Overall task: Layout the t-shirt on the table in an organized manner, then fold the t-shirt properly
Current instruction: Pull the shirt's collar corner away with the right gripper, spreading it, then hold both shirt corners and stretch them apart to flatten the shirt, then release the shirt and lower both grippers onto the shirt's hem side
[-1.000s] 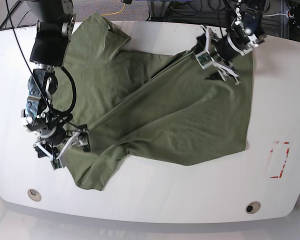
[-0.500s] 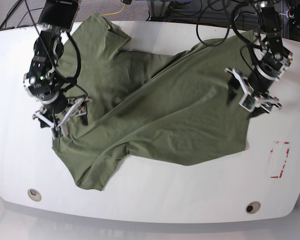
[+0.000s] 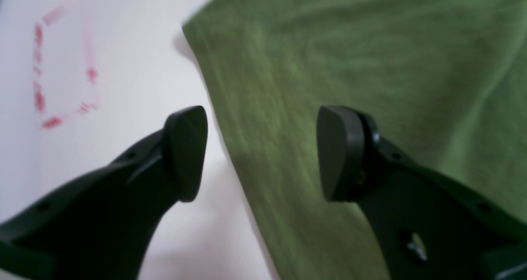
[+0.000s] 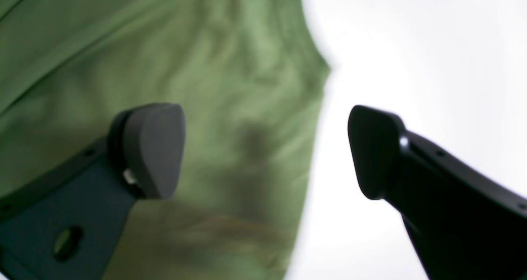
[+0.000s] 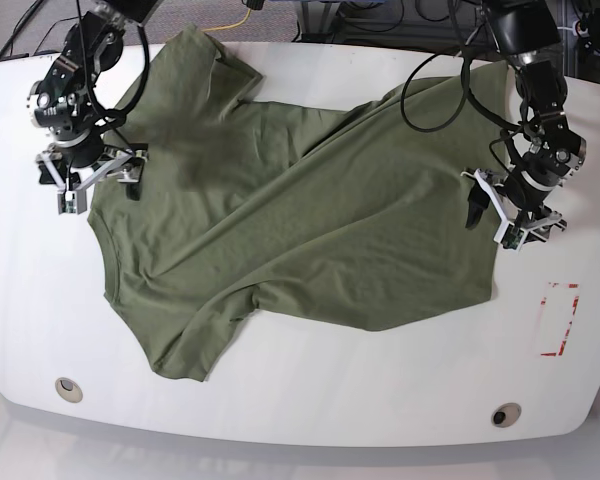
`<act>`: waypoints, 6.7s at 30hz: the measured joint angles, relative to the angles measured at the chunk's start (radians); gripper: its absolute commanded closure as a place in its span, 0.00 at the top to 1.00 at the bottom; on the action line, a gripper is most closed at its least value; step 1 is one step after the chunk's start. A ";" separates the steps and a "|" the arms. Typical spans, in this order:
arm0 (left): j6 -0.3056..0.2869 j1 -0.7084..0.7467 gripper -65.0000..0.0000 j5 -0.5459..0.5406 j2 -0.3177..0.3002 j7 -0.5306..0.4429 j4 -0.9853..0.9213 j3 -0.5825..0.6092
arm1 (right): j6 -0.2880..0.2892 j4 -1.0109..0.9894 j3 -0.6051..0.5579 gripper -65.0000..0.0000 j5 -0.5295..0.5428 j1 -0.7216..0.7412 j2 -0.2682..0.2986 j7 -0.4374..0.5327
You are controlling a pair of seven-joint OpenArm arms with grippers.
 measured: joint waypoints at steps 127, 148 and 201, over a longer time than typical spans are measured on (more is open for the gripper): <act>0.004 -0.041 0.00 0.000 -0.034 -0.003 -0.131 -0.002 | -0.005 -0.189 0.229 0.24 0.450 -0.243 0.051 -0.257; 0.004 -0.041 0.00 0.000 -0.035 -0.003 -0.131 -0.002 | -0.005 -0.187 0.231 0.00 0.454 -0.272 0.056 -0.257; 0.008 -0.041 0.76 -0.295 -0.095 0.002 -0.071 0.044 | -0.039 0.051 0.268 0.95 0.451 -0.223 0.106 -0.254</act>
